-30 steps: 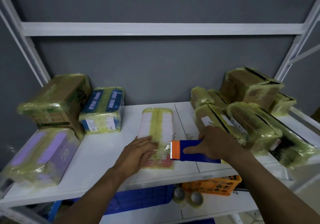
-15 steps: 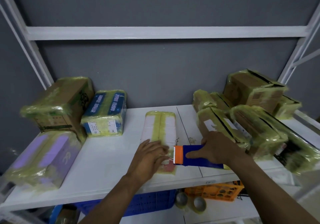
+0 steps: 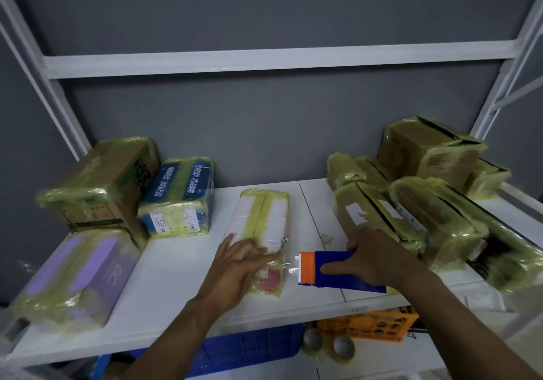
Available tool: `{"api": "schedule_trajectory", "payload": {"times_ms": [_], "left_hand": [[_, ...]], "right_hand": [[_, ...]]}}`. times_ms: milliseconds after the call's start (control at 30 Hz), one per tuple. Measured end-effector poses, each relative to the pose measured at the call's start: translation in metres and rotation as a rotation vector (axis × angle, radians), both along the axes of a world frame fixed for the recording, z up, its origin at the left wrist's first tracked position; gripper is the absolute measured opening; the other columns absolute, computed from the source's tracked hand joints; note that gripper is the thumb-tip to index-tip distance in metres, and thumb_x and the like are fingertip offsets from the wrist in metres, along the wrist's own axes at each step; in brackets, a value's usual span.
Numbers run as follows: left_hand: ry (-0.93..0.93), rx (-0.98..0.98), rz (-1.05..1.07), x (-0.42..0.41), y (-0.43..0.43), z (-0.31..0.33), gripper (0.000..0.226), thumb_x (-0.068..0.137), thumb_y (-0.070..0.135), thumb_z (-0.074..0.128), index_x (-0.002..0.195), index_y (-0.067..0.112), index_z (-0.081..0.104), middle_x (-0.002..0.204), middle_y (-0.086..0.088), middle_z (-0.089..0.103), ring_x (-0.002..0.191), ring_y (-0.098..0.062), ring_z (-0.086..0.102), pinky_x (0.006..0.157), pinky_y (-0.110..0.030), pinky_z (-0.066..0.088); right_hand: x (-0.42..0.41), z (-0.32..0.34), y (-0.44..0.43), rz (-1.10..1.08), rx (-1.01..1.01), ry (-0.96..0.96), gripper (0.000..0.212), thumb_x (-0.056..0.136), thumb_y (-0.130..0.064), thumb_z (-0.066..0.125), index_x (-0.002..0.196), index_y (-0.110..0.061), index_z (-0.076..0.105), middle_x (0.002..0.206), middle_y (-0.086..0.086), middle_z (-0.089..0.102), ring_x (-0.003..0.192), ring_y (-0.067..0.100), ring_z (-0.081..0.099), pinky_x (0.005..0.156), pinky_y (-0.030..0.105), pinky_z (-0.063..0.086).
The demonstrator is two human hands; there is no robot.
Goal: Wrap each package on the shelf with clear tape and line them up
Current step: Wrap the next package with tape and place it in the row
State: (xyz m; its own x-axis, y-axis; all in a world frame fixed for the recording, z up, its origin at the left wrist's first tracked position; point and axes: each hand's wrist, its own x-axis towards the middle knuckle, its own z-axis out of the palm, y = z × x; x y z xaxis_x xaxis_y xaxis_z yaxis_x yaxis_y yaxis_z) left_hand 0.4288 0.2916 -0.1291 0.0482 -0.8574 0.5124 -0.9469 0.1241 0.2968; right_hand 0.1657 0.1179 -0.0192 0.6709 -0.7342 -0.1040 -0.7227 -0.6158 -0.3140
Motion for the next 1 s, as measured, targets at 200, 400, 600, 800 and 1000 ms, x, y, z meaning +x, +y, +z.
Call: {"api": "schedule_trajectory", "payload": {"times_ms": [200,400,600,800,1000], "left_hand": [[0.150,-0.072,0.099,-0.008,-0.009,0.003,0.033,0.085,0.048,0.075,0.117,0.039,0.074,0.117,0.024,0.066,0.122,-0.011,0.057,0.107,-0.041,0.042],[0.462,0.007,0.038,0.010,-0.013,0.007,0.034,0.073,0.018,0.087,0.106,0.027,0.081,0.112,0.010,0.071,0.122,-0.023,0.059,0.100,-0.047,0.050],[0.470,0.043,0.002,0.023,-0.012,0.007,0.033,0.072,0.020,0.087,0.104,0.024,0.082,0.110,0.011,0.072,0.120,-0.022,0.060,0.100,-0.060,0.047],[0.344,0.027,-0.001,0.022,-0.010,0.012,0.030,0.075,0.034,0.085,0.104,0.036,0.080,0.114,0.020,0.069,0.126,-0.006,0.053,0.106,-0.053,0.033],[0.397,-0.035,0.146,0.004,-0.012,0.011,0.028,0.059,0.036,0.094,0.084,0.033,0.082,0.134,0.013,0.062,0.148,-0.019,0.028,0.120,-0.050,0.001]], "right_hand": [[0.001,-0.007,-0.002,-0.033,0.059,-0.037,0.077,0.059,-0.089,0.072,0.073,-0.013,0.072,0.074,0.001,0.068,0.068,0.011,0.066,0.060,0.020,0.045],[0.010,-0.013,0.007,-0.035,0.139,-0.107,0.068,0.060,-0.083,0.077,0.069,-0.016,0.067,0.065,-0.002,0.065,0.061,0.010,0.066,0.056,0.019,0.041],[0.004,-0.016,0.007,-0.018,0.204,-0.167,0.082,0.054,-0.088,0.075,0.073,-0.008,0.073,0.065,0.006,0.067,0.060,0.015,0.067,0.052,0.017,0.041],[-0.011,-0.019,0.001,-0.073,0.166,-0.116,0.078,0.053,-0.091,0.070,0.074,-0.016,0.073,0.068,0.000,0.069,0.063,0.010,0.067,0.058,0.018,0.045],[0.004,-0.037,0.003,-0.091,0.152,-0.064,0.069,0.064,-0.081,0.076,0.076,-0.014,0.069,0.072,-0.001,0.069,0.065,0.010,0.068,0.060,0.020,0.050]]}}
